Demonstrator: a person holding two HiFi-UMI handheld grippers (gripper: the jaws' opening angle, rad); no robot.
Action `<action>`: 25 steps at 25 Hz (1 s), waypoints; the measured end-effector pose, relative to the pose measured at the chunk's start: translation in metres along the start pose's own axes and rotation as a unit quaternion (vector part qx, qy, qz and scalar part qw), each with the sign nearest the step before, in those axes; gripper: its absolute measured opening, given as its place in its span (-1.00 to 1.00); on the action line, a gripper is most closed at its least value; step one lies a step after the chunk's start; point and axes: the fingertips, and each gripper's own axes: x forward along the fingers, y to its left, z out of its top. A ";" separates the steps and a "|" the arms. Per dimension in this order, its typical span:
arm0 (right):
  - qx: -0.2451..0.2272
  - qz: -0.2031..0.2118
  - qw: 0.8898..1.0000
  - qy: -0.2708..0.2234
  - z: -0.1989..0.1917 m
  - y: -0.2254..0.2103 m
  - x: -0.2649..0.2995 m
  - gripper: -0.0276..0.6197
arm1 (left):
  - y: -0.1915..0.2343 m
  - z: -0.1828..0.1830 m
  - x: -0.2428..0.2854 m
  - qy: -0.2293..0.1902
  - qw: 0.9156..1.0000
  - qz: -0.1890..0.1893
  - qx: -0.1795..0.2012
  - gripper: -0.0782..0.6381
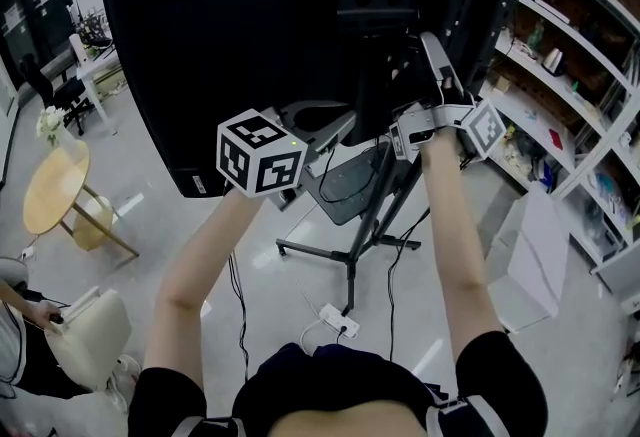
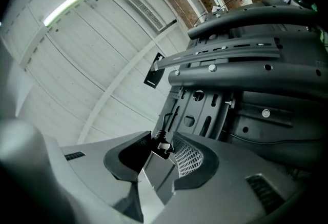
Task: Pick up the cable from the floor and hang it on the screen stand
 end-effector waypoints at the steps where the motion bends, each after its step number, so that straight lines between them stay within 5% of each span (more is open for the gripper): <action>1: 0.006 0.010 1.000 -0.008 0.002 0.001 0.000 -0.50 | 0.000 0.000 -0.001 0.000 1.000 0.001 0.000 -0.76; 16: 0.092 0.114 0.987 -0.072 0.008 -0.017 -0.003 -0.36 | 0.013 -0.003 -0.010 0.012 1.000 0.020 0.011 -0.76; 25: 0.090 0.112 0.986 -0.078 -0.007 -0.031 -0.024 -0.34 | 0.015 -0.020 -0.016 0.020 0.999 0.032 0.014 -0.76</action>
